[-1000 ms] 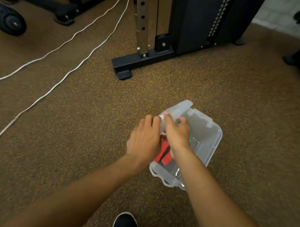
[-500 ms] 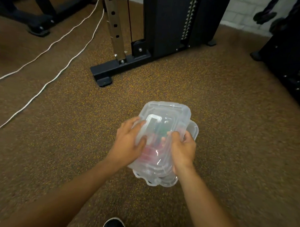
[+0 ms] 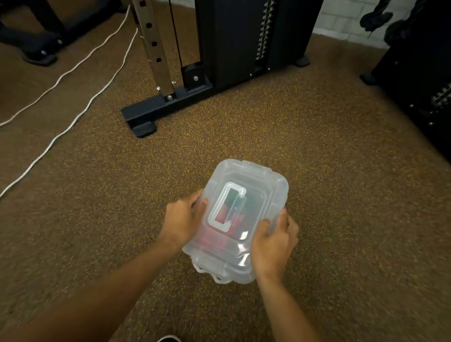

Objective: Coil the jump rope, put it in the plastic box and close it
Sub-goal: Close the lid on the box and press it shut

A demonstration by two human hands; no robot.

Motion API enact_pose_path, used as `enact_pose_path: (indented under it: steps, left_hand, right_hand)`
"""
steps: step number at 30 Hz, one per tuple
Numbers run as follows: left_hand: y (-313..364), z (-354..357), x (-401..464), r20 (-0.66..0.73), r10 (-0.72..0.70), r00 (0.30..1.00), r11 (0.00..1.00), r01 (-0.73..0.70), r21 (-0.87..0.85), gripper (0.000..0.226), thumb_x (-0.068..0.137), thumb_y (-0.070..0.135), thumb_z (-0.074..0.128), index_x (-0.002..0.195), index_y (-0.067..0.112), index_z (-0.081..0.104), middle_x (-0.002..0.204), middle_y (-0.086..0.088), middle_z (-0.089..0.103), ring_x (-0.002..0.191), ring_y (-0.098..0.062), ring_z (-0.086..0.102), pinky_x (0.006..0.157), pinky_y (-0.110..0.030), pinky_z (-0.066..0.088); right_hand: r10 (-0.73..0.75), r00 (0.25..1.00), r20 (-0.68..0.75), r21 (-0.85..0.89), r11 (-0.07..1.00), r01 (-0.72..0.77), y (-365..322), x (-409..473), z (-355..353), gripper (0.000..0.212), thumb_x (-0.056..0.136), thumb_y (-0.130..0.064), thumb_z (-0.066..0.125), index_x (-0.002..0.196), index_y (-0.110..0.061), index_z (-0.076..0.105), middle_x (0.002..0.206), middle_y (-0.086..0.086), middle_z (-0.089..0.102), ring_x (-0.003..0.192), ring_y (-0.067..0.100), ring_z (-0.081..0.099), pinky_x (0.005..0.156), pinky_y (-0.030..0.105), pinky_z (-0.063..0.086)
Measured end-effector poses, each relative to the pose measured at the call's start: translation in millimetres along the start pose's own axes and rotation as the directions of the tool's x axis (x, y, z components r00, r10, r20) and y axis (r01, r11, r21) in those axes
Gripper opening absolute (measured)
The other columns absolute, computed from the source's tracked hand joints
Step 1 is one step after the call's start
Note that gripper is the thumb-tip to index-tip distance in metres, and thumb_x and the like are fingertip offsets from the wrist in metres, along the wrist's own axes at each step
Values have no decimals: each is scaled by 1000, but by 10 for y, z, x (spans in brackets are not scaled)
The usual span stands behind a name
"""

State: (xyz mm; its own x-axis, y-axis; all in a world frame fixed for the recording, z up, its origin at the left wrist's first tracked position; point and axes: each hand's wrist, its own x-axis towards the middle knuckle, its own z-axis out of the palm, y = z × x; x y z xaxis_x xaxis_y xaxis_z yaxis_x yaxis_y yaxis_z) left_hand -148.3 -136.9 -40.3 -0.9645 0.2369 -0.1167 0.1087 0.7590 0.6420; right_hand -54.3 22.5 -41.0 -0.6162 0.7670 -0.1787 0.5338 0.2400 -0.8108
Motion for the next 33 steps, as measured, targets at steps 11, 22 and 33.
enact_pose_path:
  steps: [11, 22, 33]
  left_hand:
    - [-116, 151, 47, -47, 44, 998, 999, -45, -12, 39, 106, 30, 52, 141, 18, 59, 112, -2, 75, 92, -16, 73, 90, -31, 61]
    - [-119, 223, 112, 117, -146, 982, 986, 155, -68, 32, 107, 38, 41, 129, 20, 57, 118, -7, 62, 104, -25, 63, 90, -46, 56]
    - [351, 65, 732, 201, 34, 979, 998, -44, 48, 59, 101, 38, 56, 153, 19, 36, 147, -12, 39, 133, -32, 48, 114, -48, 39]
  right_hand:
    - [51, 997, 59, 26, 998, -52, 39, 6, -52, 49, 104, -12, 45, 153, -8, 39, 140, 15, 45, 111, 17, 48, 90, 18, 31]
    - [105, 993, 48, 55, 993, -108, 75, 127, 75, 52, 97, -11, 51, 148, -7, 40, 131, 13, 45, 103, 20, 45, 84, 28, 37]
    - [-127, 990, -63, -192, 975, 113, -188, 580, 110, 64, 89, -29, 64, 148, -15, 46, 145, 9, 51, 136, 30, 41, 111, 50, 34]
